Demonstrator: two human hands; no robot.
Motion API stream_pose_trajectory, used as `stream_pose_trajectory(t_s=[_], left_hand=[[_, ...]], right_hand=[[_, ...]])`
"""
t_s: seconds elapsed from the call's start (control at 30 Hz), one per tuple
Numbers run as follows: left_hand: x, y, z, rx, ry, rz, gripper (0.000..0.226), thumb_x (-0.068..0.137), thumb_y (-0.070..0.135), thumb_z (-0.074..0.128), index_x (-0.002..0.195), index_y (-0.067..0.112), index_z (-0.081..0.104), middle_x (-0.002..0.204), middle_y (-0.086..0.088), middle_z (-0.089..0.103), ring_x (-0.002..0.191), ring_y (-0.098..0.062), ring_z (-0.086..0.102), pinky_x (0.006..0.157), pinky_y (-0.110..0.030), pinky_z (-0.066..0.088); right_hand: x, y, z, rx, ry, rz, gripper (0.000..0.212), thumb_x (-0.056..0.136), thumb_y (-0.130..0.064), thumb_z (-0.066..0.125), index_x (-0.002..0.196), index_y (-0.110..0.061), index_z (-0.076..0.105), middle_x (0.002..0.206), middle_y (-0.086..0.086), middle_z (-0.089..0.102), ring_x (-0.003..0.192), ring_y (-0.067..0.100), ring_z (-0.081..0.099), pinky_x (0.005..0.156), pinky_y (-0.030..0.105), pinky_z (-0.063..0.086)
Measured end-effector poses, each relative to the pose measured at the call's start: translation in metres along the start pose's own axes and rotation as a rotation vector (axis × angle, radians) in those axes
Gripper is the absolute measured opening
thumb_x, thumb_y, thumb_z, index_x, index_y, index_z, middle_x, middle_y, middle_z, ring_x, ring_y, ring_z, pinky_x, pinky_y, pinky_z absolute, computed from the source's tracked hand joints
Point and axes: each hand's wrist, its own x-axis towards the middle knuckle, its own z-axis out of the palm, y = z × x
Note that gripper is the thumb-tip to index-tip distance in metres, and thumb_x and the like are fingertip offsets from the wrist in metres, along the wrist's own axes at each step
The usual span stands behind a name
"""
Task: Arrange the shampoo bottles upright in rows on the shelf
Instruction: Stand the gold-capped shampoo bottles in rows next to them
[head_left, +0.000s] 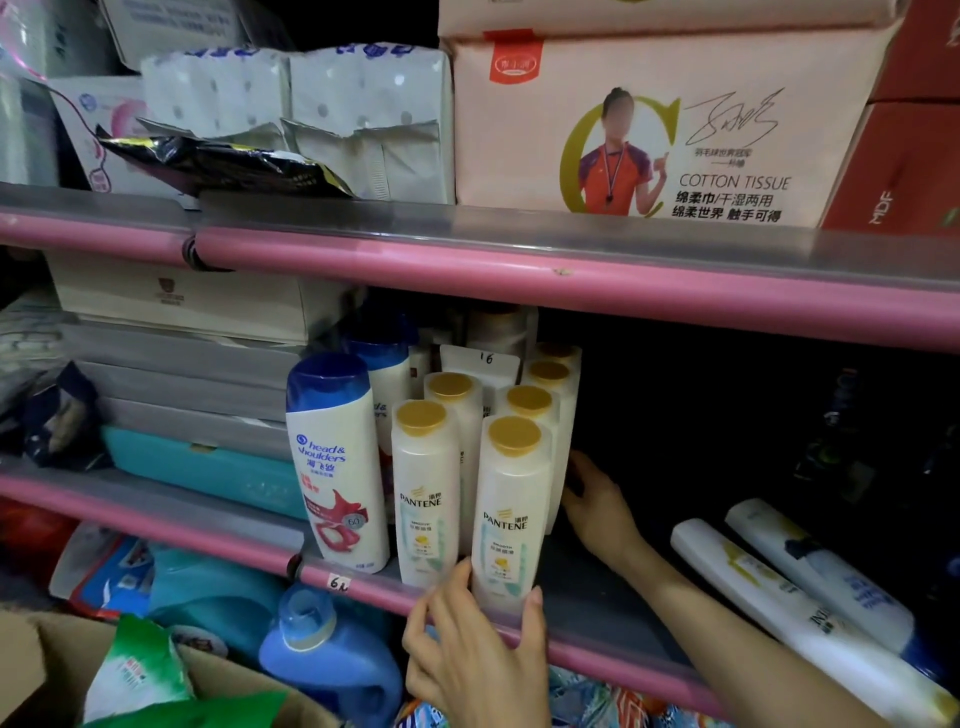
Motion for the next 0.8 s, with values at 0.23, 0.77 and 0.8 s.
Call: stream_pose_trajectory(t_s=[0.23,0.77,0.8], left_hand=[[-0.001,0.001,-0.0003,-0.009,0.02,-0.007,0.07,0.035,0.023,0.096,0.098,0.008,0.068,0.098,-0.011,0.068,0.1,-0.023,0.037,0.079,-0.059,0.041],[-0.0016,0.0034,-0.005,-0.047,-0.03,-0.125,0.064,0.05,0.028,0.092,0.107,0.014,0.066,0.109,-0.007,0.065,0.109,-0.024,0.036,0.089,-0.053,0.032],[-0.0017,0.0038,-0.0055,-0.049,-0.035,-0.131,0.064,0.051,0.028,0.092,0.108,0.014,0.066,0.109,-0.007,0.065,0.109,-0.024,0.036,0.089,-0.053,0.032]], right_hand=[[0.0002,0.0023,0.002,0.004,0.007,0.012,0.041,0.092,-0.014,0.058,0.132,-0.021,0.05,0.126,-0.004,0.059,0.118,0.011,0.053,0.098,0.029,0.045],[-0.0041,-0.0045,0.0001,-0.06,0.034,0.027,0.035,0.093,-0.019,0.058,0.128,-0.019,0.053,0.123,0.0,0.063,0.11,0.009,0.056,0.087,0.02,0.043],[-0.0042,-0.0051,0.0001,-0.062,0.033,0.027,0.035,0.092,-0.018,0.058,0.127,-0.019,0.053,0.122,-0.001,0.063,0.11,0.008,0.056,0.086,0.019,0.042]])
